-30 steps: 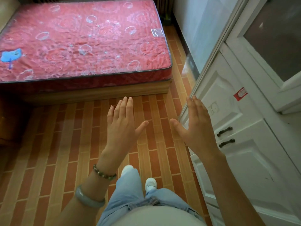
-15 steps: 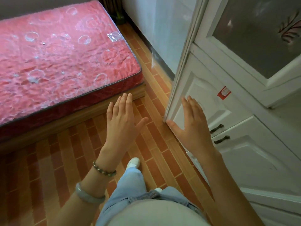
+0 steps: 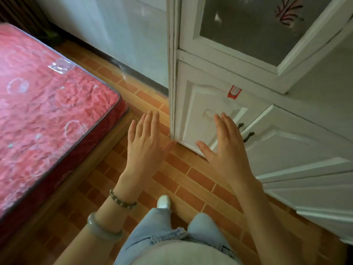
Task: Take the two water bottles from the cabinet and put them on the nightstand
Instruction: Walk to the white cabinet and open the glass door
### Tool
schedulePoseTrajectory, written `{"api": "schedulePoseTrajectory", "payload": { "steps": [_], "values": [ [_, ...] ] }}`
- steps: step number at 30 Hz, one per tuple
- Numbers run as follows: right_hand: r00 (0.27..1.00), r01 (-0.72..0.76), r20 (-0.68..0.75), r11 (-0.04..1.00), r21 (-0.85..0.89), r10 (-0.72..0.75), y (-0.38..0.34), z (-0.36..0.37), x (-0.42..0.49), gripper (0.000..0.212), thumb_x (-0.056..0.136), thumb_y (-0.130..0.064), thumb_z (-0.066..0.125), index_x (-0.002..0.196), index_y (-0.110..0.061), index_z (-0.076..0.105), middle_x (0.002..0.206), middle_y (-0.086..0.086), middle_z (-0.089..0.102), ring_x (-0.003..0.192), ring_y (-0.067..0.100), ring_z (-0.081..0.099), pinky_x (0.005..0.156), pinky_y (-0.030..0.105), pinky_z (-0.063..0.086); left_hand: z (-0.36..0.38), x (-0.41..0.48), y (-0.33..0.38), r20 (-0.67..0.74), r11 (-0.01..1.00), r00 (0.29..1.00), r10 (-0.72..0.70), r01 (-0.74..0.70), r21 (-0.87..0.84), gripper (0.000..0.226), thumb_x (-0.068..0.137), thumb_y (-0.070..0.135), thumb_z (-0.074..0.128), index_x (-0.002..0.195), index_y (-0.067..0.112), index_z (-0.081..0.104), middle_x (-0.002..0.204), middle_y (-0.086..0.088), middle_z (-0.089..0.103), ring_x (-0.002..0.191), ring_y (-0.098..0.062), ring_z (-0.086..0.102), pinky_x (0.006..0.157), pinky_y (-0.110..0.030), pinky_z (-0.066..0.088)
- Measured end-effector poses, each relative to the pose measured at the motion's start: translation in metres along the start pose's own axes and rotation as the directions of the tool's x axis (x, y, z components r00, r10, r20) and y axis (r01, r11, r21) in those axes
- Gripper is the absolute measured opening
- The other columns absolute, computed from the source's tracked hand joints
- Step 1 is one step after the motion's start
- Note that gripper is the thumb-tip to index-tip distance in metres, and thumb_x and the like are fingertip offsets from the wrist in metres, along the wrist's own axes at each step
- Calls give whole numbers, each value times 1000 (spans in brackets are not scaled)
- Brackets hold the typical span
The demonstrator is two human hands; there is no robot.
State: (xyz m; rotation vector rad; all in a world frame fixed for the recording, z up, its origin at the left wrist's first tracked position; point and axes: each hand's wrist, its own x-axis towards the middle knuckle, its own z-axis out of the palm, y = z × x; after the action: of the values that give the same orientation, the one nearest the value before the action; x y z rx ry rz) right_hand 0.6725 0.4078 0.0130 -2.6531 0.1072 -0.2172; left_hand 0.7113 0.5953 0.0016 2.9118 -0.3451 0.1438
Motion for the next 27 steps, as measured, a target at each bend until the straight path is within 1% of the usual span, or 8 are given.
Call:
{"api": "schedulePoseTrajectory", "payload": {
  "steps": [5, 8, 11, 13, 16, 18, 23, 27],
  "values": [
    [988, -137, -68, 990, -18, 136, 11, -7, -21, 81, 80, -58, 45, 142, -12, 22, 150, 14, 27, 138, 27, 21, 108, 41, 26, 4, 11, 16, 31, 989, 990, 140, -139, -47, 80, 84, 58, 41, 144, 7, 24, 149, -15, 29, 138, -32, 25, 114, -50, 13],
    [973, -211, -96, 977, -14, 209, 20, -13, -35, 81, 79, -58, 44, 142, -12, 23, 150, 13, 26, 139, 26, 19, 109, 43, 27, 8, 14, 32, 48, 976, 976, 211, -208, -63, 80, 85, 62, 34, 143, 7, 24, 149, -16, 31, 137, -34, 27, 112, -54, 17],
    [961, -257, -119, 966, -44, 250, 31, -24, -49, 82, 80, -58, 45, 143, -13, 20, 151, 12, 24, 139, 26, 18, 109, 44, 28, 9, 14, 52, 29, 961, 965, 261, -257, -100, 81, 85, 63, 31, 142, 6, 25, 148, -17, 32, 136, -35, 28, 110, -57, 20],
    [957, -265, -138, 963, -55, 255, 37, -32, -58, 80, 82, -55, 49, 143, -12, 19, 151, 12, 23, 139, 25, 16, 110, 42, 24, 9, 13, 66, 15, 951, 956, 293, -290, -110, 81, 85, 62, 34, 142, 6, 26, 148, -17, 31, 136, -35, 27, 111, -56, 19],
    [947, -287, -172, 955, -74, 272, 44, -44, -68, 79, 82, -55, 49, 143, -15, 18, 153, 10, 19, 140, 24, 12, 110, 38, 17, 9, 12, 83, -11, 935, 940, 342, -342, -91, 83, 81, 60, 41, 142, 6, 26, 148, -17, 31, 136, -34, 27, 111, -54, 17],
    [944, -287, -199, 953, -100, 264, 48, -50, -71, 79, 82, -54, 51, 143, -14, 20, 153, 11, 20, 140, 25, 13, 108, 36, 14, 8, 11, 92, -36, 924, 927, 373, -374, -79, 84, 80, 60, 45, 142, 6, 26, 148, -17, 32, 136, -33, 27, 111, -52, 15],
    [939, -264, -267, 953, -148, 219, 53, -81, -68, 80, 83, -52, 52, 143, -11, 19, 152, 13, 20, 140, 28, 15, 110, 39, 14, -6, 21, 112, -90, 892, 893, 442, -448, -60, 85, 81, 64, 37, 143, 6, 26, 149, -15, 30, 138, -32, 25, 112, -49, 11],
    [922, -240, -352, 951, -193, 161, 51, -119, -52, 80, 84, -53, 50, 143, -13, 16, 153, 13, 17, 140, 28, 13, 111, 38, 11, -29, 46, 132, -184, 858, 846, 501, -513, -22, 84, 84, 66, 39, 143, 7, 27, 149, -16, 30, 137, -33, 26, 111, -49, 7]
  ]
}}
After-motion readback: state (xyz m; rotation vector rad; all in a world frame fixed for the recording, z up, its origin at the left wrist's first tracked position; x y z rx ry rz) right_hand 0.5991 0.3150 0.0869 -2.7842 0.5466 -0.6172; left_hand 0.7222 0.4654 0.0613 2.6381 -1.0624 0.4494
